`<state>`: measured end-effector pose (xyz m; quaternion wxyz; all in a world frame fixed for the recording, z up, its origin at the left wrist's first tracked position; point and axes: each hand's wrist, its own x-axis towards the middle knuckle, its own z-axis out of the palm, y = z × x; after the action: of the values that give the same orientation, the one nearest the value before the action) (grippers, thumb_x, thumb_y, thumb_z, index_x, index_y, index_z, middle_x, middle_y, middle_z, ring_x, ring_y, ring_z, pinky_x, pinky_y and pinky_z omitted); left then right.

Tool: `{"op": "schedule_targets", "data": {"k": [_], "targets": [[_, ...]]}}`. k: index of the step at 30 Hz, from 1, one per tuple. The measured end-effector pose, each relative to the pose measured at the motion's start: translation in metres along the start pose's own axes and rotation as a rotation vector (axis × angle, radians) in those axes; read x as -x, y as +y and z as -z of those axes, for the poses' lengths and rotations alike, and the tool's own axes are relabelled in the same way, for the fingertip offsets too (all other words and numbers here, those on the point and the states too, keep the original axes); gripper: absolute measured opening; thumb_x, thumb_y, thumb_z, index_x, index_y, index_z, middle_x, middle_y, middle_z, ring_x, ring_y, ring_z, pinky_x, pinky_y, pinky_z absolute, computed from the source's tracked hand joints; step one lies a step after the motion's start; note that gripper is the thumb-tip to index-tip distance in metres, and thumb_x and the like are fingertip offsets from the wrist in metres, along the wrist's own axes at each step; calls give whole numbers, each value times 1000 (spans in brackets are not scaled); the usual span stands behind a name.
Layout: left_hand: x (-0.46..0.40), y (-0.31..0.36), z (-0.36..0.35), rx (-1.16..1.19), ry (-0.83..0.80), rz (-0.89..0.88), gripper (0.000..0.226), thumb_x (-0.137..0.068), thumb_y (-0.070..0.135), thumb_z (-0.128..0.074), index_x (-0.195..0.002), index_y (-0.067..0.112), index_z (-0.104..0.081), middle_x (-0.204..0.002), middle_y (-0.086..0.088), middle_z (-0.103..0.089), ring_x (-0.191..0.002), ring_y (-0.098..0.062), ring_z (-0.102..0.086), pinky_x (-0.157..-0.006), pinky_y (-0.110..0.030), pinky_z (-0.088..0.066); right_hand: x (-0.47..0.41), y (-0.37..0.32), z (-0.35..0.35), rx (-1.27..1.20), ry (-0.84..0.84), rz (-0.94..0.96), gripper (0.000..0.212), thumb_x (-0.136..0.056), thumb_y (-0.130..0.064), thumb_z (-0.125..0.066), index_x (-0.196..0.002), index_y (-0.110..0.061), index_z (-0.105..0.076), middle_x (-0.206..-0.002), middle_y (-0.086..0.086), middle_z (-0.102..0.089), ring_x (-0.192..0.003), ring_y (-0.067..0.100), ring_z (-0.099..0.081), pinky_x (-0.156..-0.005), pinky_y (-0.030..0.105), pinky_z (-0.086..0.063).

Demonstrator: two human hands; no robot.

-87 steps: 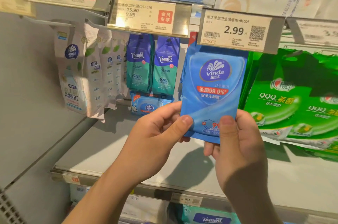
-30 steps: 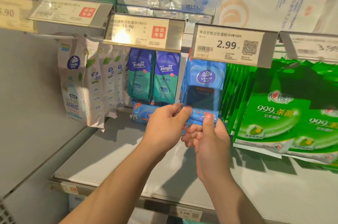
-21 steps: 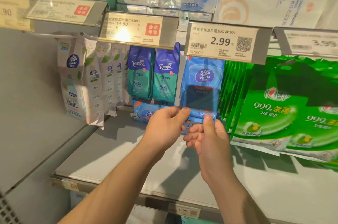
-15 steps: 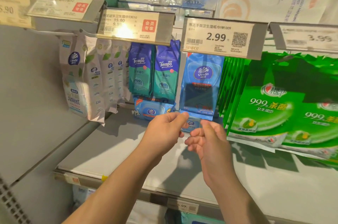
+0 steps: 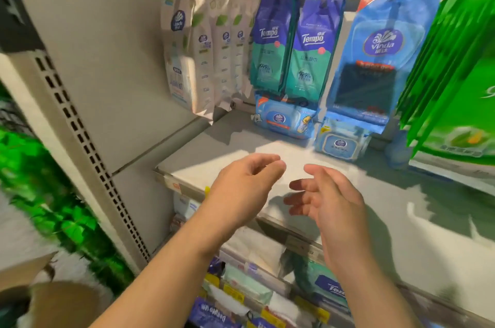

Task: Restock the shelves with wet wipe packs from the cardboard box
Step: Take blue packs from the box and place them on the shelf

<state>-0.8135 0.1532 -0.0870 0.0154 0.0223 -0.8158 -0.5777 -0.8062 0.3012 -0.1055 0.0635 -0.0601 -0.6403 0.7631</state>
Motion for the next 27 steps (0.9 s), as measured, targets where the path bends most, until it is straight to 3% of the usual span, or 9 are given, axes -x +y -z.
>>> {"op": "schedule_targets", "data": {"k": [5, 9, 12, 14, 15, 17, 20, 23, 27], "targets": [[41, -33, 37, -211, 132, 54, 40, -87, 58, -57, -121, 39, -66, -112, 22, -69, -104, 5, -62, -101, -30, -49, 21, 21, -29, 202, -161, 67, 18, -105, -33, -52, -106, -27, -68, -93, 1, -78, -84, 26, -76, -81, 48, -61], [74, -55, 69, -231, 230, 111, 52, -78, 64, -61, -124, 40, -64, -104, 27, -69, -100, 7, -63, -98, -30, -51, 45, 35, -60, 397, -305, 122, 35, -88, -66, -47, -102, -41, -68, -101, -11, -76, -94, 13, -73, -89, 52, -58], [107, -70, 95, -288, 264, 122, 60, -75, 68, -61, -128, 40, -61, -109, 27, -67, -101, 11, -60, -98, -19, -47, 67, 42, -85, 568, -406, 201, 36, -93, -63, -44, -108, -43, -69, -109, -18, -73, -102, 4, -67, -93, 31, -54], [134, -79, 115, -332, 289, 126, 55, -82, 61, -64, -131, 37, -59, -108, 31, -64, -97, 16, -56, -87, 0, -37, 87, 43, -102, 649, -452, 261, 32, -102, -48, -45, -115, -38, -72, -106, -22, -70, -97, -9, -60, -83, 4, -41], [149, -85, 125, -351, 306, 137, 56, -84, 59, -63, -134, 36, -57, -114, 29, -62, -103, 14, -55, -86, 2, -33, 99, 43, -111, 675, -475, 281, 32, -104, -44, -45, -117, -36, -73, -101, -23, -69, -92, -15, -58, -77, -1, -37], [181, -99, 148, -375, 344, 169, 64, -83, 63, -62, -140, 36, -53, -137, 20, -56, -125, 4, -49, -97, -10, -32, 127, 50, -131, 710, -537, 294, 32, -104, -41, -48, -121, -33, -73, -103, -23, -71, -92, -16, -58, -75, -1, -35], [238, -124, 186, -399, 421, 206, 72, -78, 72, -59, -142, 39, -49, -145, 16, -51, -132, -2, -45, -104, -22, -36, 174, 63, -164, 805, -645, 354, 36, -104, -41, -47, -134, -35, -66, -124, -15, -72, -108, -8, -58, -86, 10, -35], [299, -148, 221, -463, 509, 281, 85, -70, 85, -44, -144, 42, -43, -149, 17, -44, -139, -5, -35, -114, -40, -34, 228, 75, -193, 875, -734, 392, 42, -100, -50, -46, -139, -46, -59, -100, -7, -75, -90, 3, -62, -78, 20, -37], [378, -174, 258, -448, 577, 385, 90, -70, 87, -33, -149, 44, -33, -157, 21, -30, -148, -8, -19, -118, -48, -26, 294, 88, -227, 901, -889, 357, 48, -101, -53, -45, -148, -45, -49, -107, -3, -64, -105, 15, -62, -87, 25, -40]]}}
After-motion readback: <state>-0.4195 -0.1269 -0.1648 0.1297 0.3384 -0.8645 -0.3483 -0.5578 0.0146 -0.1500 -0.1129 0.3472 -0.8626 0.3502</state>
